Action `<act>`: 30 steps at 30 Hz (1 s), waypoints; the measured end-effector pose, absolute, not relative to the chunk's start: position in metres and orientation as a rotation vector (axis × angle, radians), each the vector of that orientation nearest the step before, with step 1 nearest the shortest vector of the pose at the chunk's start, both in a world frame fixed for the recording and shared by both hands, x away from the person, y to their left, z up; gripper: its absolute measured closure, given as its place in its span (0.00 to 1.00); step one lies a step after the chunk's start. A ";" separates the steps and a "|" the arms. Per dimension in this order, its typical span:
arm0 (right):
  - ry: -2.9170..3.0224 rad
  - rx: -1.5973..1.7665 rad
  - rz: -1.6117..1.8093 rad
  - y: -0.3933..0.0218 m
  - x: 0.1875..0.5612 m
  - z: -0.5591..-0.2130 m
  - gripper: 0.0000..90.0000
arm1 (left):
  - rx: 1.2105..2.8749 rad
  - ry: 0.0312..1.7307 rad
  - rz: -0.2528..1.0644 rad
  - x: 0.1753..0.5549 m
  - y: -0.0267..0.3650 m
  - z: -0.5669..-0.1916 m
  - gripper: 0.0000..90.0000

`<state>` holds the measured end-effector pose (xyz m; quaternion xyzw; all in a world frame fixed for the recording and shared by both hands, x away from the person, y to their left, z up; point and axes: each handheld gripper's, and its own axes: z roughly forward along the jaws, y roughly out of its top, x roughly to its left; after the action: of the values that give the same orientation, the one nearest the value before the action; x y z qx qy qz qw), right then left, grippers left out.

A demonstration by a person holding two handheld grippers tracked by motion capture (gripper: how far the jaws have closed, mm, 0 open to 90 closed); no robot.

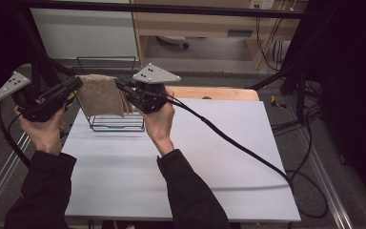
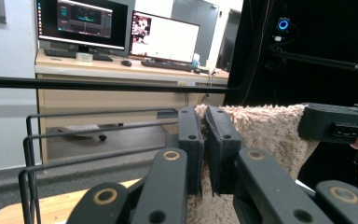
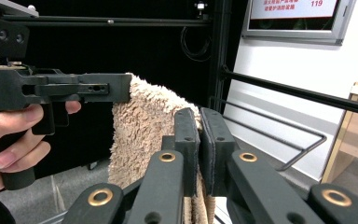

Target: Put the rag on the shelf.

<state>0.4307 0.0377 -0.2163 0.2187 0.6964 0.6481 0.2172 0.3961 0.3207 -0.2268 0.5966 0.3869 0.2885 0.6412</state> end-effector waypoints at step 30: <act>1.874 0.588 1.814 0.056 0.461 -0.176 0.96 | 1.300 0.887 0.711 0.426 0.332 -0.189 0.94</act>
<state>0.4613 0.0562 -0.1761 0.2140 0.6819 0.6599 0.2319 0.4257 0.3317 -0.1891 0.5722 0.3903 0.3131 0.6498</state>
